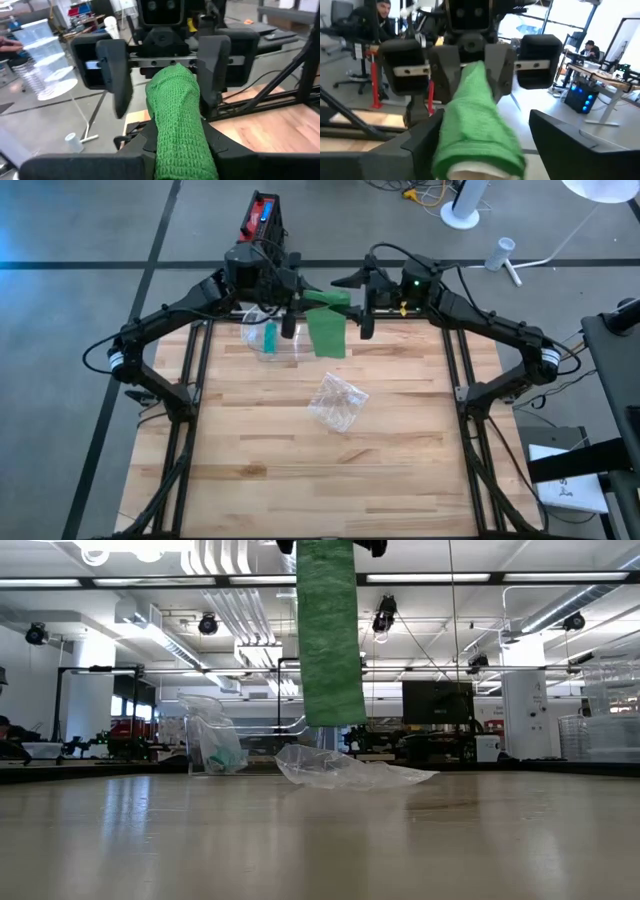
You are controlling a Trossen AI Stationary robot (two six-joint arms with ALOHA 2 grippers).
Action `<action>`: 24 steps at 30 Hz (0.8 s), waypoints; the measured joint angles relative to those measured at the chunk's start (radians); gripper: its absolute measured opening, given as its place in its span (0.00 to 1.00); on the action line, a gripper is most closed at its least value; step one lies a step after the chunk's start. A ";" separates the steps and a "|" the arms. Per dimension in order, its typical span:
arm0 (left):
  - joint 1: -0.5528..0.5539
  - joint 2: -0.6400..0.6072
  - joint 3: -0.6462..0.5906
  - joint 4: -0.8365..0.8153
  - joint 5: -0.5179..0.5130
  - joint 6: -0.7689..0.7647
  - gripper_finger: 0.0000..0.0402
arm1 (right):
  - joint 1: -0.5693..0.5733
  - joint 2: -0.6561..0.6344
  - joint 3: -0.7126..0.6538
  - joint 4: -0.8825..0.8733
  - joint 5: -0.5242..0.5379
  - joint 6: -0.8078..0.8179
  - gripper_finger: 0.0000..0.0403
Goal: Roll bandage
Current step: Roll the green bandage
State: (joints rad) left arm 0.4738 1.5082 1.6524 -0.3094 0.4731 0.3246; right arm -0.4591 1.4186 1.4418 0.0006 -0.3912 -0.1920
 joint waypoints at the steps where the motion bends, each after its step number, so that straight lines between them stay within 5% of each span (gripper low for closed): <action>1: 0.000 0.000 0.000 -0.003 -0.005 -0.002 0.13 | 0.000 0.001 0.000 -0.004 0.000 -0.010 0.66; 7: 0.000 -0.002 0.000 -0.007 -0.008 -0.013 0.13 | -0.002 0.002 0.000 -0.003 -0.001 -0.034 0.51; 16: 0.000 -0.018 0.000 -0.028 -0.054 0.029 0.13 | -0.023 -0.002 0.000 -0.006 -0.010 -0.040 0.11; 24: -0.001 -0.044 0.000 -0.032 -0.055 0.000 0.19 | -0.021 -0.007 0.000 0.021 -0.011 -0.161 0.10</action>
State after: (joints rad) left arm 0.4728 1.4637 1.6524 -0.3416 0.4178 0.3247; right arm -0.4802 1.4120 1.4418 0.0214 -0.4017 -0.3529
